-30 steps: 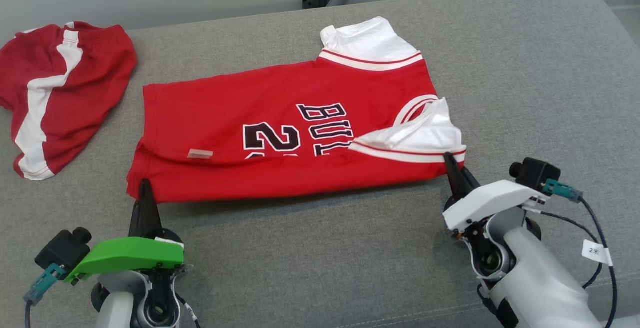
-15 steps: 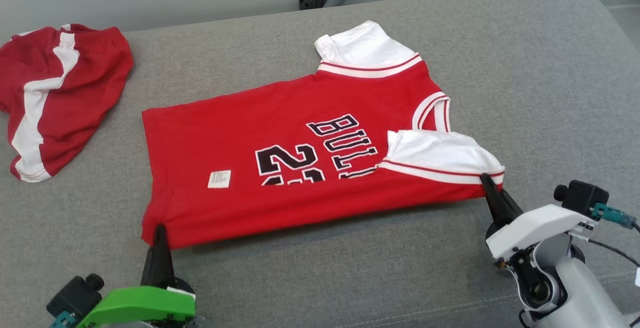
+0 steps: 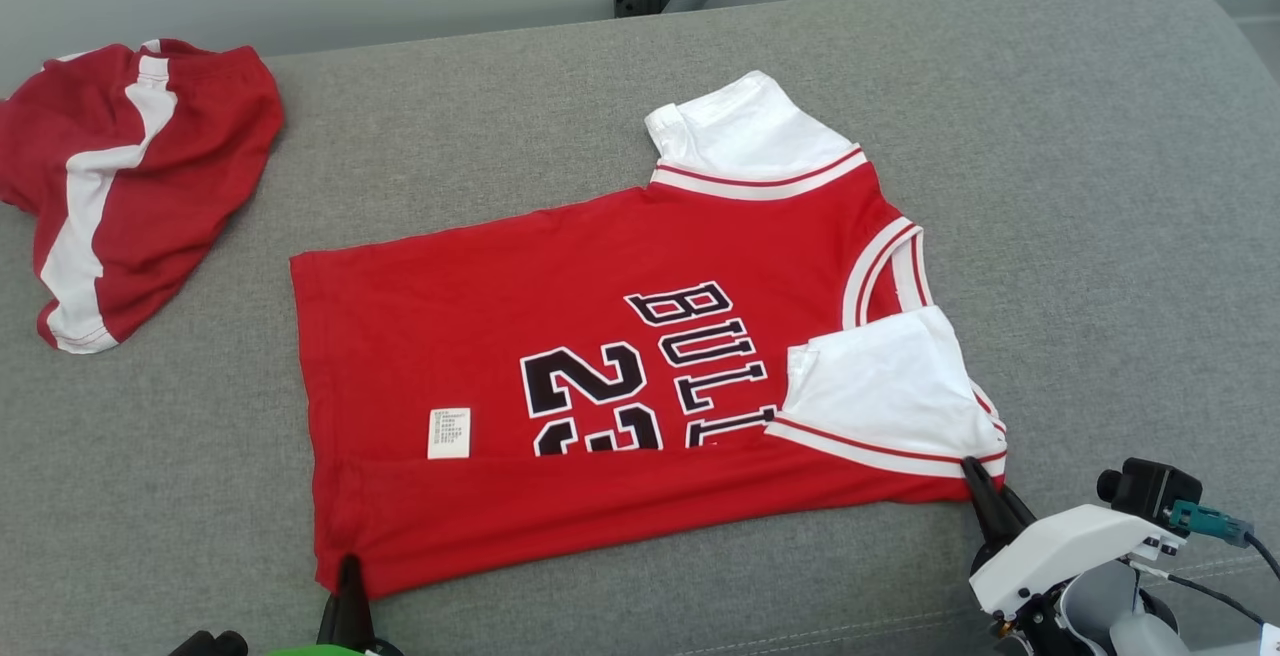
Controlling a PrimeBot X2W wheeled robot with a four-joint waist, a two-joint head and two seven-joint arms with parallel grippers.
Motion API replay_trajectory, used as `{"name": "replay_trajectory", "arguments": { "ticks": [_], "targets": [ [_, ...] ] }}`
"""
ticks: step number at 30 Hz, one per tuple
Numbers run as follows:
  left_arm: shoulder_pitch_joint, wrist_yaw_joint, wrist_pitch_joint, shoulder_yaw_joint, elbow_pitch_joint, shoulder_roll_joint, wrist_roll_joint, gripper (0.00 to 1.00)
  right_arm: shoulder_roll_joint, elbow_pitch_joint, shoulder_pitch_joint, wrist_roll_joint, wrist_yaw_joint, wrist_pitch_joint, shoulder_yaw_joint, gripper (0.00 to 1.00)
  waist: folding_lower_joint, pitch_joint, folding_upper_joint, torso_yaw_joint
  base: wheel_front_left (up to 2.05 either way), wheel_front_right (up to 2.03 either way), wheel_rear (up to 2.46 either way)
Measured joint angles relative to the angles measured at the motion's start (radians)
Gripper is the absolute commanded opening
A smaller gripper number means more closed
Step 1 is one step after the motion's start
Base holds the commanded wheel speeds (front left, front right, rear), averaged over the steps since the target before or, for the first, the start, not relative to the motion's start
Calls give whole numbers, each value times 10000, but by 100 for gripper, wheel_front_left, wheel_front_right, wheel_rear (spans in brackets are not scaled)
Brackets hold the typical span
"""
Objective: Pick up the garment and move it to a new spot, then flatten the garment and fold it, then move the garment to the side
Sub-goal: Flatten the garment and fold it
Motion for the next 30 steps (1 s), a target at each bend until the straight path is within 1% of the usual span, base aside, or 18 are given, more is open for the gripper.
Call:
{"name": "replay_trajectory", "arguments": {
  "ticks": [6,7,8,9,10,13,18,20,24,27,30],
  "targets": [
    [-213,-19,-75,-38,602,-6,-13,0,102,90,20,-180,4,38,-117,0,0,-36,0,-67,0,0,0],
    [-247,-44,-77,-42,683,-6,-13,1,107,105,20,-209,4,23,-125,5,0,-44,0,-76,0,0,0],
    [-265,-46,-88,-44,756,-4,-12,20,109,113,22,-219,4,-15,-130,32,0,-55,0,-82,0,0,0],
    [-278,-46,-111,-50,798,-6,-2,42,111,115,30,-213,2,-33,-130,62,0,-67,0,-84,0,0,0],
    [-285,-46,-167,-50,830,-6,13,100,107,113,58,-198,2,-90,-136,100,0,-81,0,-83,0,0,0],
    [-283,-46,-263,-6,859,44,67,100,82,50,250,-119,-8,-222,-196,100,0,-136,0,-74,0,0,0],
    [-203,50,-428,98,522,339,449,100,88,-464,565,-209,-8,-372,-435,100,0,-211,0,-89,0,0,0],
    [-176,90,-491,159,230,545,629,100,88,-784,652,-370,-8,-393,-633,100,0,-224,0,-117,0,0,0],
    [-365,316,-500,59,-391,1035,1248,100,86,-1666,677,-1034,-6,-453,-974,100,0,-245,0,-170,0,0,0],
    [-1105,499,-61,-351,-721,1522,1894,100,-19,-2334,636,-1918,-8,-443,-1193,100,0,-237,0,-199,0,0,0],
    [-2145,654,600,-748,-838,1889,2382,100,-128,-2911,394,-2311,-8,-307,-1185,100,0,-171,0,-210,0,0,0]
  ]
}}
